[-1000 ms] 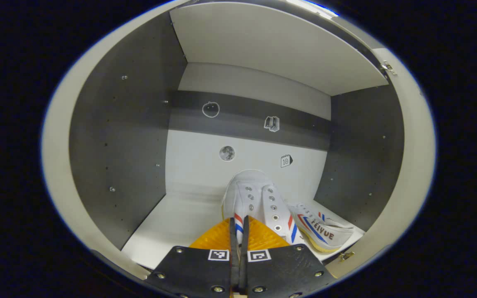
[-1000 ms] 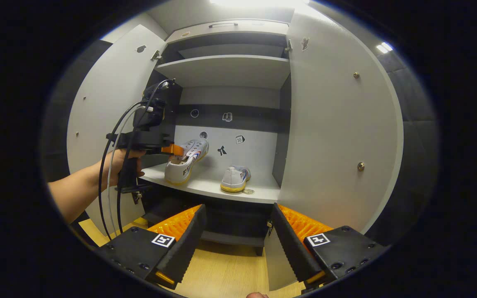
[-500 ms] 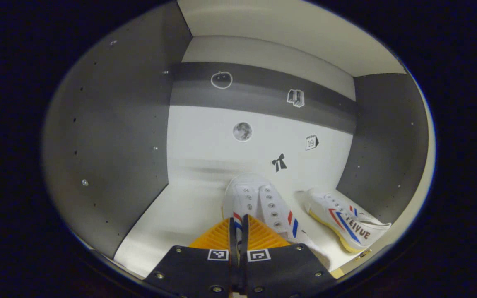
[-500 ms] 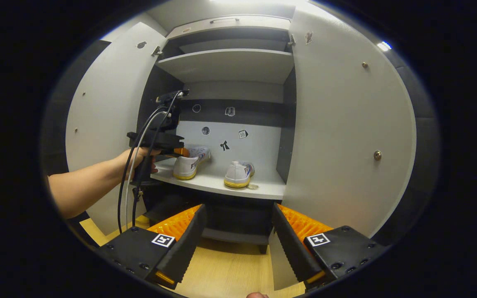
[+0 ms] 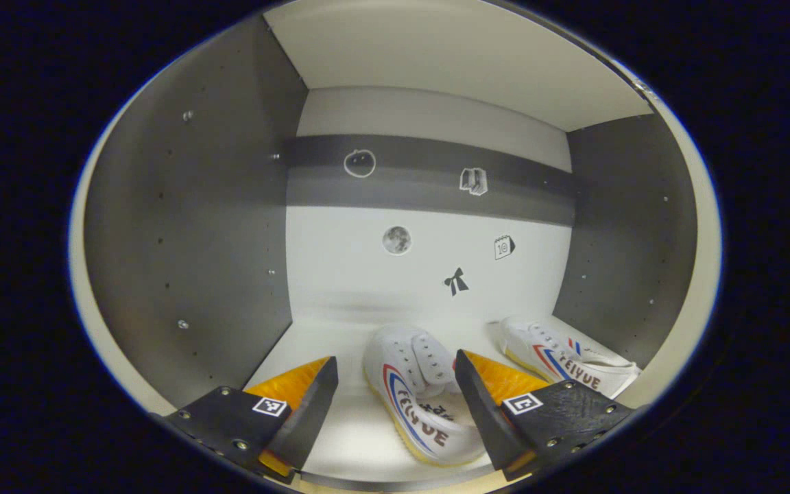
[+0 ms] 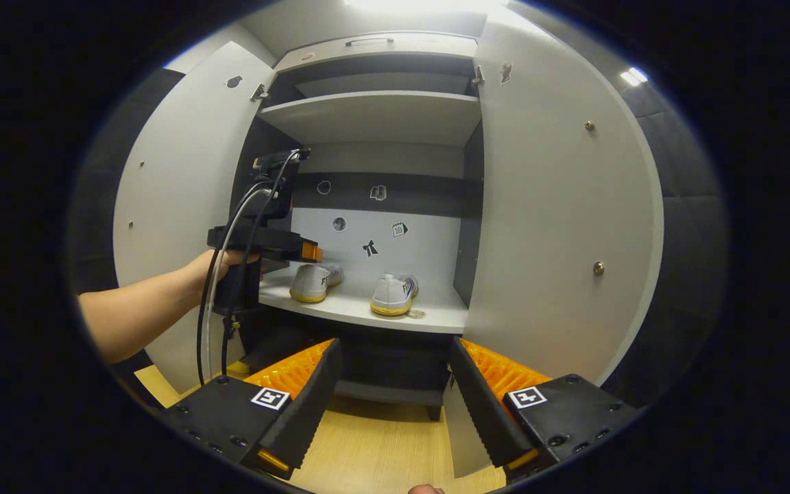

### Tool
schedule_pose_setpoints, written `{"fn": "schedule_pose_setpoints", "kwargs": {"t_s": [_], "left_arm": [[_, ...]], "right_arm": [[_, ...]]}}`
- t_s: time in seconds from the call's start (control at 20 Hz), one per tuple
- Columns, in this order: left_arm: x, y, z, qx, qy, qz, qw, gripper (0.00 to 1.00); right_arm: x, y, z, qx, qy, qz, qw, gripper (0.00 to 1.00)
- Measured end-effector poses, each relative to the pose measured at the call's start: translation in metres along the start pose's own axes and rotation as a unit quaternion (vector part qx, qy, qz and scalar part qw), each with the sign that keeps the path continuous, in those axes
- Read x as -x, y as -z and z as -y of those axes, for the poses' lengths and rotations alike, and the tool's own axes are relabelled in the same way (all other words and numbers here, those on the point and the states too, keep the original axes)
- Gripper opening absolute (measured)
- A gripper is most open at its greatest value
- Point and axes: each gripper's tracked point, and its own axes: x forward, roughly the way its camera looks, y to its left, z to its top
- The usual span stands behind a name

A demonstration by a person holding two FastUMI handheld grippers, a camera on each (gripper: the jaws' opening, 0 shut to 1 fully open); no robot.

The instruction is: Grab one shoe with the right hand and put it into the shoe cabinet, grab the other shoe with the left hand and put it into the shoe cabinet; then close the right door with the right hand and the left door with the left hand.

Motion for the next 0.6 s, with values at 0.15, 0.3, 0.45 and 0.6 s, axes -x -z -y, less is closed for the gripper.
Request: {"fn": "schedule_pose_setpoints", "kwargs": {"t_s": [0.15, 0.3, 0.45, 0.6], "left_arm": [[0.045, -0.016, 0.01, -0.013, 0.002, 0.029, 0.999, 0.97], [0.095, -0.03, 0.016, -0.017, 0.001, 0.049, 0.999, 0.97], [0.147, -0.043, 0.022, -0.024, 0.008, 0.076, 0.997, 0.98], [0.203, -0.048, 0.023, -0.029, 0.005, 0.102, 0.994, 0.98]], "right_arm": [[0.013, -0.01, 0.003, -0.003, 0.006, 0.012, 1.0, 0.96], [0.028, -0.017, 0.005, -0.004, 0.009, 0.022, 1.0, 0.99], [0.043, -0.021, 0.004, -0.008, 0.009, 0.028, 1.0, 0.99], [0.058, -0.03, 0.003, -0.012, 0.01, 0.038, 0.999, 0.99]]}}
